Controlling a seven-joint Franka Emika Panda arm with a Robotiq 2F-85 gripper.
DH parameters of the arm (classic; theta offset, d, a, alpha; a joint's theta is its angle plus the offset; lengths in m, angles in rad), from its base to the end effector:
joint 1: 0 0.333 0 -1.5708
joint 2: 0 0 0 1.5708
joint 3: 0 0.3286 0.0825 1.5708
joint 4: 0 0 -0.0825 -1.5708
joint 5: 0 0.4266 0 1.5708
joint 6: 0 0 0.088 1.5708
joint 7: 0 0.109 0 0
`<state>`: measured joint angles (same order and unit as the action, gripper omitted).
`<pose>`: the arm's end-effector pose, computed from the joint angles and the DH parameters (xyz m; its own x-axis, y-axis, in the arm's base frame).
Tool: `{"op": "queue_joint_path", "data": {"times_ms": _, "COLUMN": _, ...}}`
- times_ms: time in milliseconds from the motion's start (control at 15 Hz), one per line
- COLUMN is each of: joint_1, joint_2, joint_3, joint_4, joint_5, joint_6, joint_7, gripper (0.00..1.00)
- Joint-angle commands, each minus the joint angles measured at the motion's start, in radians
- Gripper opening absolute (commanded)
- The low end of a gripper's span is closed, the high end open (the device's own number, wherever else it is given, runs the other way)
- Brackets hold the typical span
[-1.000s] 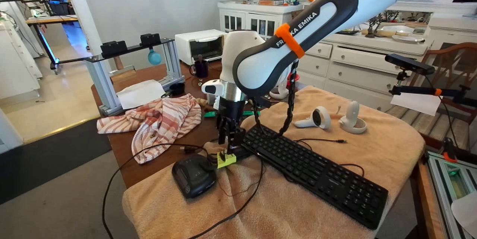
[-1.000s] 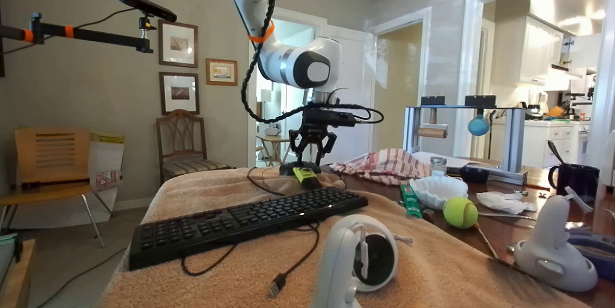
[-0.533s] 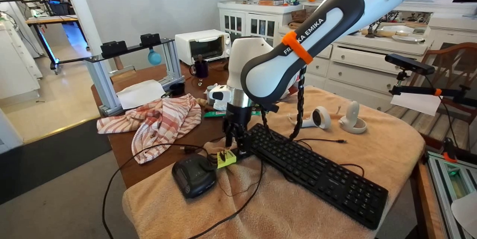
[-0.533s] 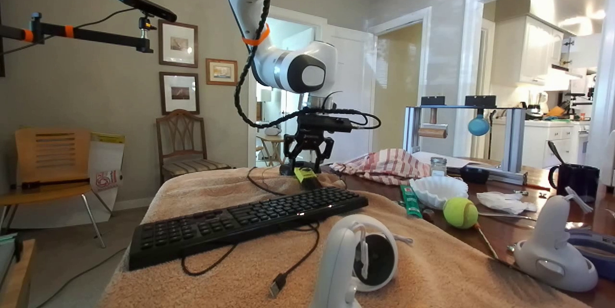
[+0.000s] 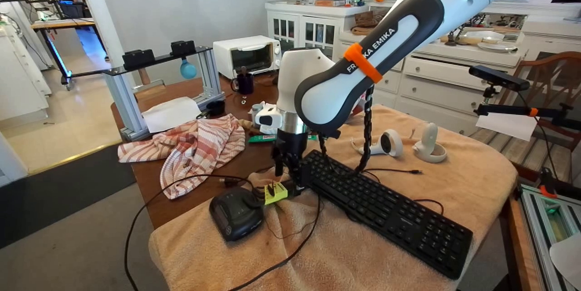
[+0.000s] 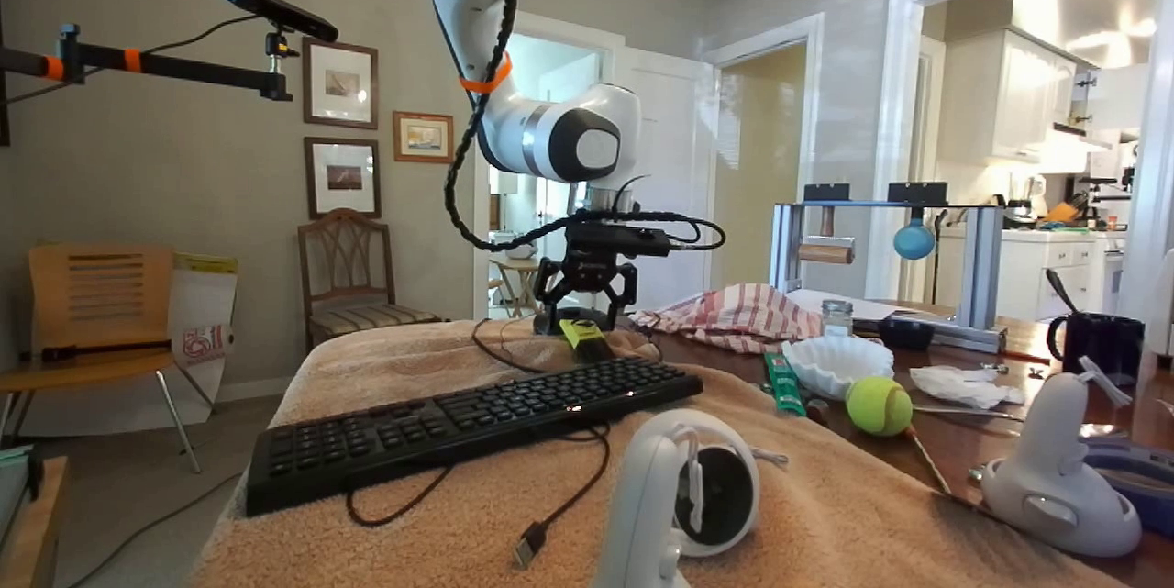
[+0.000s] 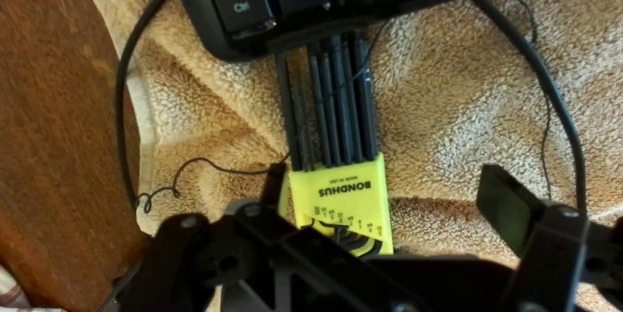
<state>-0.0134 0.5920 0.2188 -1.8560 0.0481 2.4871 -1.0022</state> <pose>0.6692 0.1321 0.1875 0.4241 0.8928 0.1520 0.9053 -0.4225 -0.0442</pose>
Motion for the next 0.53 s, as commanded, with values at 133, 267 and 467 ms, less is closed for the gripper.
{"op": "queue_joint_path", "data": {"times_ms": 133, "joint_1": 0.025, "joint_2": 0.048, "joint_3": -0.013, "joint_4": 0.046, "joint_5": -0.033, "joint_6": -0.028, "joint_7": 0.039, "gripper": 1.0}}
{"op": "queue_joint_path", "data": {"times_ms": 267, "joint_1": 0.031, "joint_2": 0.067, "joint_3": -0.014, "joint_4": 0.074, "joint_5": -0.042, "joint_6": -0.036, "joint_7": 0.047, "gripper": 0.97}}
{"op": "queue_joint_path", "data": {"times_ms": 467, "joint_1": 0.037, "joint_2": 0.094, "joint_3": -0.013, "joint_4": 0.112, "joint_5": -0.056, "joint_6": -0.056, "joint_7": 0.054, "gripper": 0.93}}
